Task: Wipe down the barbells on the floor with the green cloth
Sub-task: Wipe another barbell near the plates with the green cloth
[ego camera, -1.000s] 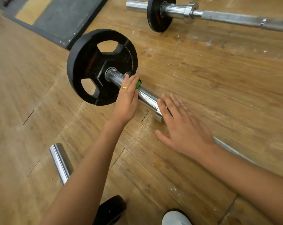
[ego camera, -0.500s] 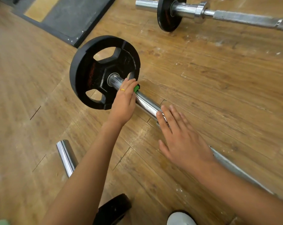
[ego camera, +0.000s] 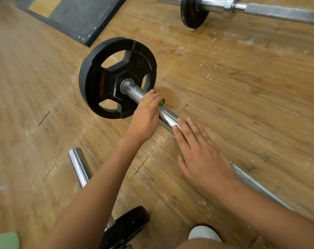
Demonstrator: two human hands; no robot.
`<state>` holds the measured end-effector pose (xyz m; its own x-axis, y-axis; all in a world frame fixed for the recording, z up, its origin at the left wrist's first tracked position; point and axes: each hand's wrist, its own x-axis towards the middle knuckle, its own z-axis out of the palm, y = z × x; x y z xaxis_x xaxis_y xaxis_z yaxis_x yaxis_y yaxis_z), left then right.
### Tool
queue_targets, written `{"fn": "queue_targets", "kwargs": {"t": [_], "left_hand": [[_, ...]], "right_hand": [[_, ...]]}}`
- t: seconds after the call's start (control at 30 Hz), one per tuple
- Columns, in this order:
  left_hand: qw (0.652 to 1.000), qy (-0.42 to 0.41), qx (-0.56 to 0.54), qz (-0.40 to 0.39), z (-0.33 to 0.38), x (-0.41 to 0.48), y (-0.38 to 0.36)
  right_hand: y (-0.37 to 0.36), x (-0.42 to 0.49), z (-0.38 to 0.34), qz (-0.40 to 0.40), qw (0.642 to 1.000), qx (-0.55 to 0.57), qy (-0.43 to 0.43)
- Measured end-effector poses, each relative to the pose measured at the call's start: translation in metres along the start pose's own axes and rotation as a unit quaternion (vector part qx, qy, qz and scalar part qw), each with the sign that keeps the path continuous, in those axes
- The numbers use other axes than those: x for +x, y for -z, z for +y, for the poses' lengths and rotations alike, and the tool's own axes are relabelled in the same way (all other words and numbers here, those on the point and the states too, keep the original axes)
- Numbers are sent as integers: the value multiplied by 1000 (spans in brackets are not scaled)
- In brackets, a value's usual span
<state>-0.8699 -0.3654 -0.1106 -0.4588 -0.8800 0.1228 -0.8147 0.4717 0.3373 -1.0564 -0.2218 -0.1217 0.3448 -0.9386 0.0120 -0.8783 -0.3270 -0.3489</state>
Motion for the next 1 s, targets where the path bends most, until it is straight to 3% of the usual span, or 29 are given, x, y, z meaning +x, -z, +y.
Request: {"fn": "queue_targets", "kwargs": {"t": [0.23, 0.47, 0.6, 0.73, 0.83, 1.0], "left_hand": [[997, 79, 9, -2, -30, 17, 15], [999, 10, 20, -47, -34, -3, 22], [994, 105, 25, -12, -50, 20, 29], [1000, 19, 14, -16, -32, 2, 19], [999, 9, 8, -38, -44, 1, 24], [991, 124, 7, 52, -46, 21, 15]], "right_hand": [[9, 10, 3, 17, 998, 56, 6], [-2, 0, 8, -13, 999, 28, 43], [-5, 5, 6, -12, 998, 35, 54], [-6, 3, 4, -9, 998, 33, 49], [-7, 1, 6, -2, 998, 27, 53], [-8, 6, 7, -5, 999, 27, 44]]}}
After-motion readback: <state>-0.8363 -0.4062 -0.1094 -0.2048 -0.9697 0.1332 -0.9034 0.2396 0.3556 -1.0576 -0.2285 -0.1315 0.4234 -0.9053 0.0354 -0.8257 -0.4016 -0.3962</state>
